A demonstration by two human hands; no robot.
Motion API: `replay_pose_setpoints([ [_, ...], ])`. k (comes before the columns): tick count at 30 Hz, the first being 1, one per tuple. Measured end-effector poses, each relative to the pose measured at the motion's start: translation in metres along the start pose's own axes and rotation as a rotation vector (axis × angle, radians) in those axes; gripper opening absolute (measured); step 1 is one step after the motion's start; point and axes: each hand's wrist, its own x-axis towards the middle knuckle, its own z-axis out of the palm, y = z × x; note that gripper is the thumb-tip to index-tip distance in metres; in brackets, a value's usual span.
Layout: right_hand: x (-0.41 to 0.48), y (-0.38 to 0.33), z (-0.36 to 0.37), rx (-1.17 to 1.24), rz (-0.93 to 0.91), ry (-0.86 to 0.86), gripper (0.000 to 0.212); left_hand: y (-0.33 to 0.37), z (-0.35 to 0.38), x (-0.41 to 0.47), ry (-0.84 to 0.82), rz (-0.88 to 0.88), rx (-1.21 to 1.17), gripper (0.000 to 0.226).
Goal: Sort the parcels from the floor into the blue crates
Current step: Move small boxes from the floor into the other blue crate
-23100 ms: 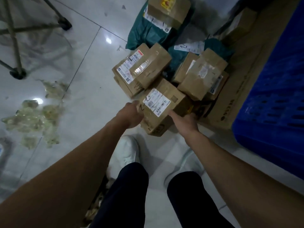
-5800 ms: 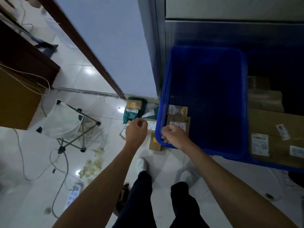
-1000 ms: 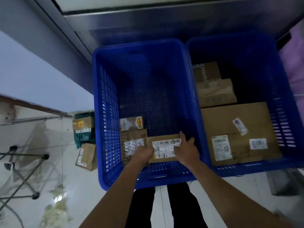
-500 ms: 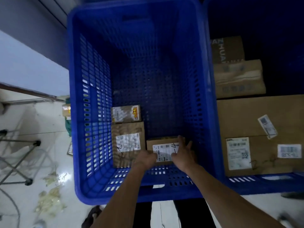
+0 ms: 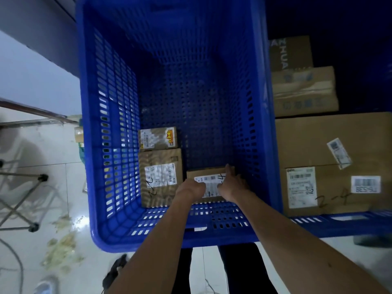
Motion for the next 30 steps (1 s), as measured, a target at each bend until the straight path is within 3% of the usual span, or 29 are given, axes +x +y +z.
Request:
replay_pose_setpoints([
  [11, -0.111, -0.001, -0.068, 0.018, -0.122, -0.023, 0.071, 0.012, -0.067, -0.106, 0.031, 0.117, -0.191, 0.026],
  [19, -0.204, 0.021, -0.107, 0.081, -0.216, -0.011, 0.065, 0.01, -0.079, -0.222, 0.056, 0.198, -0.096, 0.014],
  [23, -0.232, 0.031, -0.121, 0.06, -0.235, -0.001, 0.056, 0.003, -0.079, -0.258, 0.094, 0.242, -0.2, 0.05],
  [30, -0.264, 0.021, -0.142, -0.029, -0.293, 0.026, 0.043, -0.022, -0.091, -0.309, 0.23, 0.271, -0.248, 0.047],
])
